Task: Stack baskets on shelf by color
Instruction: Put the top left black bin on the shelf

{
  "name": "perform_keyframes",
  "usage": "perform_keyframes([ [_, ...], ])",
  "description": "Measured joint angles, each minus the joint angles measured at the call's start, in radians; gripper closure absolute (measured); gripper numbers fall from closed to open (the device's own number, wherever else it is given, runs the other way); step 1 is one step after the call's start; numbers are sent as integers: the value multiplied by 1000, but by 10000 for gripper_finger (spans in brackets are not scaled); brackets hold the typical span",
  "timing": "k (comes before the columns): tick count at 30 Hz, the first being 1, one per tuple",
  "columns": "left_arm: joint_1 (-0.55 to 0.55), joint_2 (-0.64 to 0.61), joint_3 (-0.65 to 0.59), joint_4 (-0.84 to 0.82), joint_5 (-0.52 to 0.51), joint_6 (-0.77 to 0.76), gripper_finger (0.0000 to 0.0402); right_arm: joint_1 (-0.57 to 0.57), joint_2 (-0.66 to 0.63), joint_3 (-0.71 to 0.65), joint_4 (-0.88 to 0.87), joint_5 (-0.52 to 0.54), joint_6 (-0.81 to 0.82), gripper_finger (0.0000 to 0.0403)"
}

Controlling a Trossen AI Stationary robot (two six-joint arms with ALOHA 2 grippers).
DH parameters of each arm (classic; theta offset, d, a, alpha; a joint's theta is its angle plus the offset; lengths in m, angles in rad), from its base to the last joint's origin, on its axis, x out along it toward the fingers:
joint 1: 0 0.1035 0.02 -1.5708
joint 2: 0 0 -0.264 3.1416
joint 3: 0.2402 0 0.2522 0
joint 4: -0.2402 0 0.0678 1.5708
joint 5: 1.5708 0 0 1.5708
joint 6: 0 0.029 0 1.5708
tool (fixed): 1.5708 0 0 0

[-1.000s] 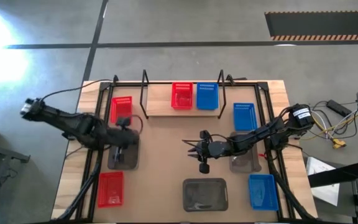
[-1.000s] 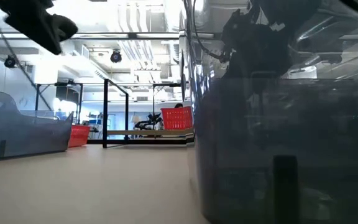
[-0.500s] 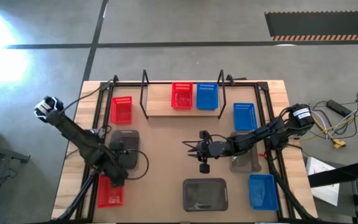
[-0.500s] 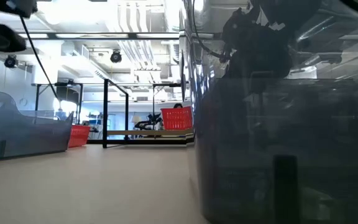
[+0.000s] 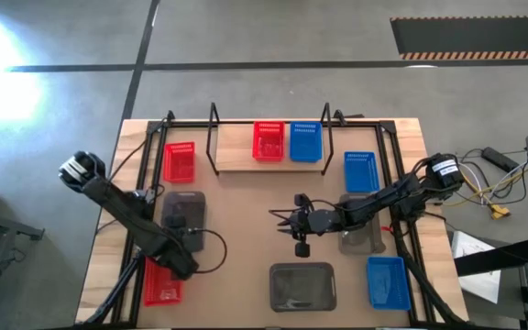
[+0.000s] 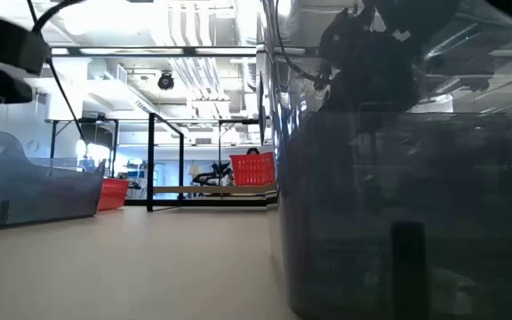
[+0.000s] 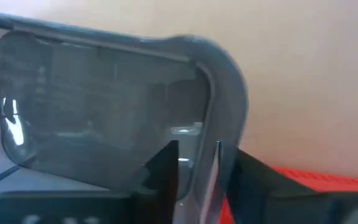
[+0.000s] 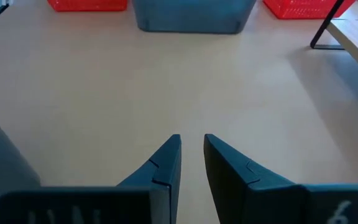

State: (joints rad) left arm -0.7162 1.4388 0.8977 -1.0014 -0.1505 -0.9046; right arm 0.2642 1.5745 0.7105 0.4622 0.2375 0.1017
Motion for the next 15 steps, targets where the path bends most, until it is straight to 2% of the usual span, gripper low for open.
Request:
perform_keyframes([
  [3, 8, 11, -8, 21, 0, 45, 376, 2, 0, 0, 0, 0, 1, 341],
  [5, 18, 11, -3, 62, -8, 97, 394, 2, 0, 0, 0, 0, 1, 339],
  [10, 72, -20, 28, 204, -13, 246, 400, 8, 0, 0, -8, 0, 2, 339],
  [15, 124, -37, 108, 263, -12, 394, 401, 28, 0, 0, -40, 0, 3, 344],
])
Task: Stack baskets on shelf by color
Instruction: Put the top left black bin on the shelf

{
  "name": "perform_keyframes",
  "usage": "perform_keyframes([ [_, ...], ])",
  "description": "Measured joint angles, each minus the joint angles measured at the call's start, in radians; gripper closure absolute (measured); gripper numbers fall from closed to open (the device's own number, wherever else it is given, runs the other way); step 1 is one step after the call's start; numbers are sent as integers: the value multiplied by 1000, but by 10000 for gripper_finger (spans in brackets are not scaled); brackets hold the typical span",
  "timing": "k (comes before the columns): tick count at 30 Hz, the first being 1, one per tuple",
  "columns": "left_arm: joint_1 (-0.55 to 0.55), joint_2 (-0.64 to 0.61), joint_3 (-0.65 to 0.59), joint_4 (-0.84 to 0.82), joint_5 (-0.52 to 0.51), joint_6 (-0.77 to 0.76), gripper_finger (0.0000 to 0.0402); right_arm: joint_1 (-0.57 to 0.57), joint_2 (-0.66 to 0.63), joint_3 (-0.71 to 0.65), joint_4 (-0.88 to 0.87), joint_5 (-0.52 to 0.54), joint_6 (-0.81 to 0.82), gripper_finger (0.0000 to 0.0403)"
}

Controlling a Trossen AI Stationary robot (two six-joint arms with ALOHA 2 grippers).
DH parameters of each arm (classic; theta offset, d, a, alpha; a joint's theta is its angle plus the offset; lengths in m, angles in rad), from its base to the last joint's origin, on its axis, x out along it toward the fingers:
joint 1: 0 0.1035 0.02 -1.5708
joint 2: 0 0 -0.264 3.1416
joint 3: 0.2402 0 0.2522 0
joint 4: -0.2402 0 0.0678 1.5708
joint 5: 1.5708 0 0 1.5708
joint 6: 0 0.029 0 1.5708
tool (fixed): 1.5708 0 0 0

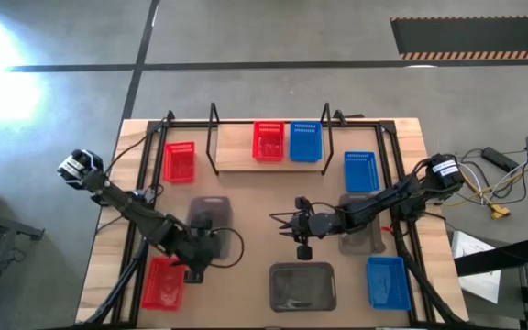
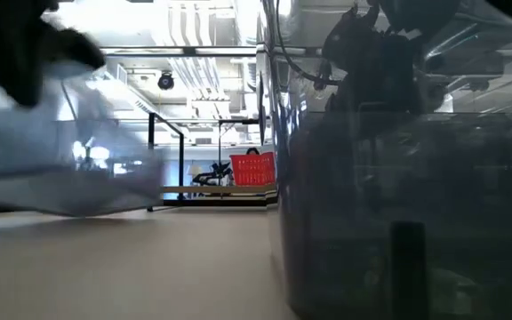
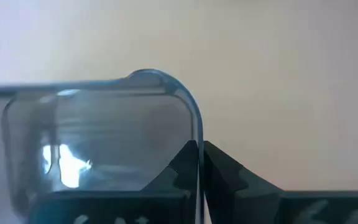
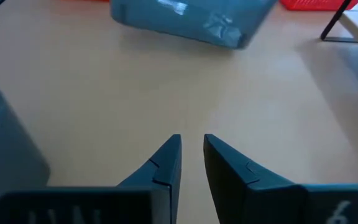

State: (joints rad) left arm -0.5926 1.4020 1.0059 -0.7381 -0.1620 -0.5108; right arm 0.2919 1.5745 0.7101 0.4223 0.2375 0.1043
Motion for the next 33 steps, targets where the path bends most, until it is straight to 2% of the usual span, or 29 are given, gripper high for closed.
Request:
perform_keyframes([
  [9, 106, -14, 174, -13, 0, 257, 401, 34, 0, -1, -49, 3, 46, 351],
  [14, 212, -40, 240, -40, -86, 448, 401, 45, -1, -6, -50, 19, 60, 351],
  [18, 357, -64, 259, -55, -146, 601, 402, 51, -1, -6, -50, 36, 57, 351],
  [27, 788, -28, 254, -36, -95, 905, 402, 51, -1, -6, -42, 53, 60, 351],
  [30, 877, 8, 255, -35, -27, 942, 401, 51, -1, -6, -35, 54, 61, 351],
  [33, 918, 49, 256, -33, -23, 979, 401, 51, -1, -6, -22, 54, 60, 351],
])
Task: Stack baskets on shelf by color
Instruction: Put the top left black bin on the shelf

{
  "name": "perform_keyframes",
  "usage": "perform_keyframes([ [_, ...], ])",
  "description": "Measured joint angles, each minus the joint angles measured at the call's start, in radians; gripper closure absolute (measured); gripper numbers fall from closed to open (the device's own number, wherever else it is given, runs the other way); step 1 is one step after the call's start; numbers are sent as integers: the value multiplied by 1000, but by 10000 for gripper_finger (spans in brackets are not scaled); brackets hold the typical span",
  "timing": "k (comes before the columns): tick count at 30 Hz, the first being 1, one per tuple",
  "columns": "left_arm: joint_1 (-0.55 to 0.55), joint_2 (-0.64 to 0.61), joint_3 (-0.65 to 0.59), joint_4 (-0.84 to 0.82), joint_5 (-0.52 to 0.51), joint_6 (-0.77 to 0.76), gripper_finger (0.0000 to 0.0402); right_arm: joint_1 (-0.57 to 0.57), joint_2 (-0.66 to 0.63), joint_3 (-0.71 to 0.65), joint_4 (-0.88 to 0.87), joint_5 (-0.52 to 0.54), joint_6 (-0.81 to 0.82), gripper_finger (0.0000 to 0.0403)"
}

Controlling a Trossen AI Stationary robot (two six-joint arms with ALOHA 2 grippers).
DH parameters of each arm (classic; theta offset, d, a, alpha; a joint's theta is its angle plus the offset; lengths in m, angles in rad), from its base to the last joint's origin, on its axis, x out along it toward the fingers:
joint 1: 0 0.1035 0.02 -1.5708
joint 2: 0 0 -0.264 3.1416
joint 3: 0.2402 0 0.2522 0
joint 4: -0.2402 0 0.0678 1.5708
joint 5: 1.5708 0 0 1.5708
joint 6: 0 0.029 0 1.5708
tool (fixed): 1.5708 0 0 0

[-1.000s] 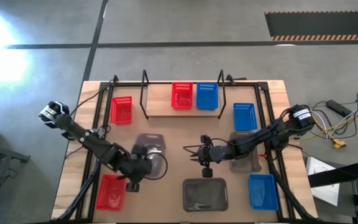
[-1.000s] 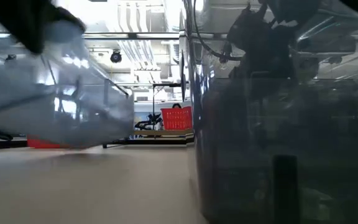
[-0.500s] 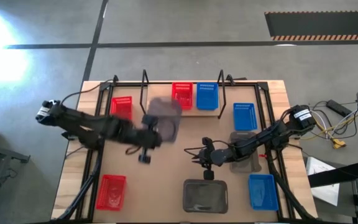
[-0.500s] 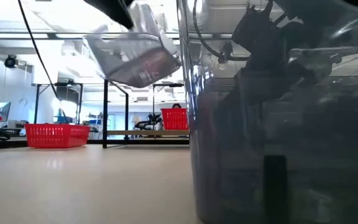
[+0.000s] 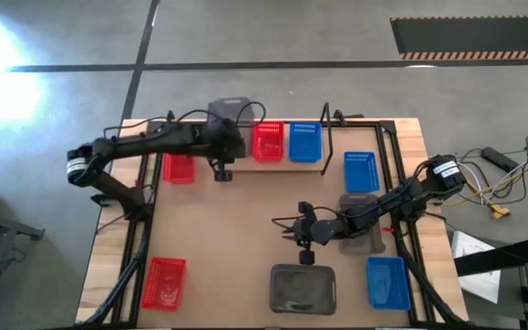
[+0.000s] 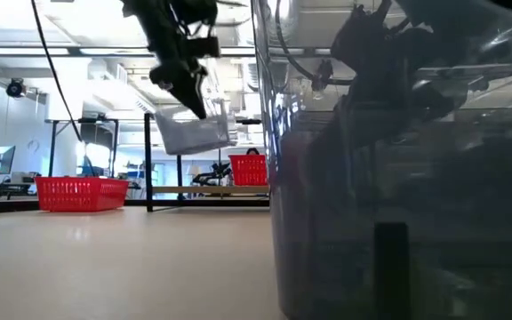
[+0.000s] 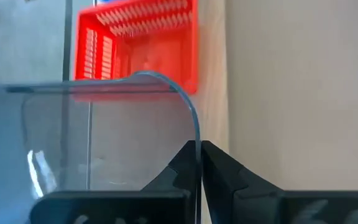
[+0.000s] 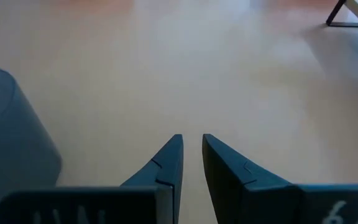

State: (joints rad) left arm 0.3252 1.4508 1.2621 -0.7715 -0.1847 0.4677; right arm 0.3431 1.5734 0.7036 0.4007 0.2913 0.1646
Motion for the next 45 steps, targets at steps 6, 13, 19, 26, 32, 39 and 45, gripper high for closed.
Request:
perform_keyframes([
  [6, 20, 81, 0, -1, -5, 14, 401, 0, 0, 0, 4, 0, 0, 351],
  [13, 21, 149, 0, 2, -24, 13, 401, 0, 0, 0, 5, 0, 0, 351],
  [19, 21, 179, -1, 10, -25, 12, 401, 0, 0, 0, 5, 0, 0, 351],
  [26, 23, 180, -4, 44, -26, 9, 401, 0, 0, 0, 6, -1, 0, 351],
  [32, 23, 179, -5, 63, -24, -9, 360, 0, 0, 0, 8, -1, 3, 351],
  [39, 23, 179, 3, 75, -22, -62, 301, 0, 0, 0, 8, -1, 3, 351],
  [45, 23, 167, 21, 72, -21, -119, 279, 0, 0, 0, 8, -2, 22, 351],
])
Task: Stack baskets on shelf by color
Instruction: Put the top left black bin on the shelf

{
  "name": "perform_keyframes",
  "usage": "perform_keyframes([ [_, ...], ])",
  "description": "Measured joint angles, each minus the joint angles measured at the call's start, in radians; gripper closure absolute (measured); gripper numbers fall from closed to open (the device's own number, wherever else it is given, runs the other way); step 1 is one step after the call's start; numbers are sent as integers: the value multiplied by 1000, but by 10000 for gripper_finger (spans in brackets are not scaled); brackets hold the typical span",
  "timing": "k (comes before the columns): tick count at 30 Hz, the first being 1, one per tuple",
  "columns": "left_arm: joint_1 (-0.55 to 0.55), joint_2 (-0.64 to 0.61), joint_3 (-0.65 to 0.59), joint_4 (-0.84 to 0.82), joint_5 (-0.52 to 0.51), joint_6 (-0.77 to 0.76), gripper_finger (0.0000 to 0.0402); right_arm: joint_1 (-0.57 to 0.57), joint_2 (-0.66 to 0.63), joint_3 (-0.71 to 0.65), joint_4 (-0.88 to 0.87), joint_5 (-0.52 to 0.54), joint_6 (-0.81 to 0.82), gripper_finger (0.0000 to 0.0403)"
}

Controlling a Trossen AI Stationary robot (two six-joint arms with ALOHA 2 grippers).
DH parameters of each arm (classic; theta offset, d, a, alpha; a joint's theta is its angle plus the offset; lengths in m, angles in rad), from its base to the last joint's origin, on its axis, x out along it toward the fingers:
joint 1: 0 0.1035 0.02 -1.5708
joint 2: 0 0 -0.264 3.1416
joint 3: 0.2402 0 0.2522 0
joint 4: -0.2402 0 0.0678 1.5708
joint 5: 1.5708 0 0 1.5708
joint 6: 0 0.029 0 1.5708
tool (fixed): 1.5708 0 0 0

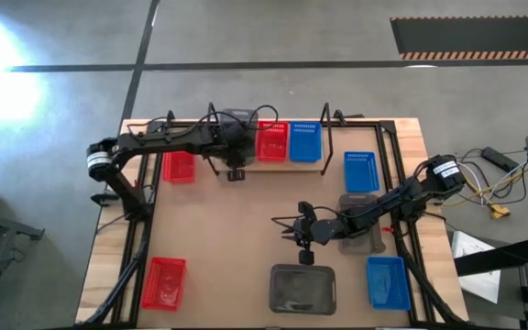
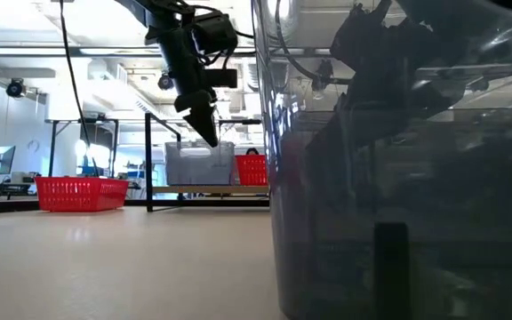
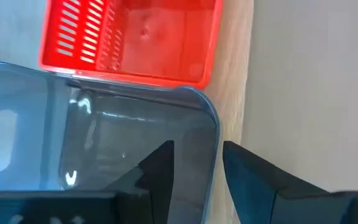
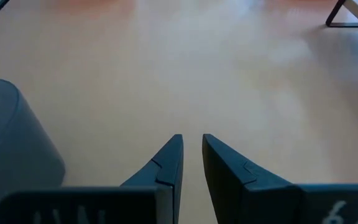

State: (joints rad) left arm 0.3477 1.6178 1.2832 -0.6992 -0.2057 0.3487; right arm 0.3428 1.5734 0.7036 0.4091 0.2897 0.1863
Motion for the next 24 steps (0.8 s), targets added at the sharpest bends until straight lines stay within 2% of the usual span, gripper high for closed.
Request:
perform_keyframes([
  [6, 0, -4, -6, -22, 28, -5, 290, 0, 0, 0, 0, 0, 0, 351],
  [9, 0, -4, -15, -7, 75, -30, 315, 0, 0, 0, 0, 0, -1, 351],
  [18, 0, -4, -17, 100, 81, -58, 396, 0, 0, 0, 1, 0, 7, 351],
  [24, 0, -14, -12, 105, 69, -58, 385, 0, -2, 0, 0, 0, 22, 351],
])
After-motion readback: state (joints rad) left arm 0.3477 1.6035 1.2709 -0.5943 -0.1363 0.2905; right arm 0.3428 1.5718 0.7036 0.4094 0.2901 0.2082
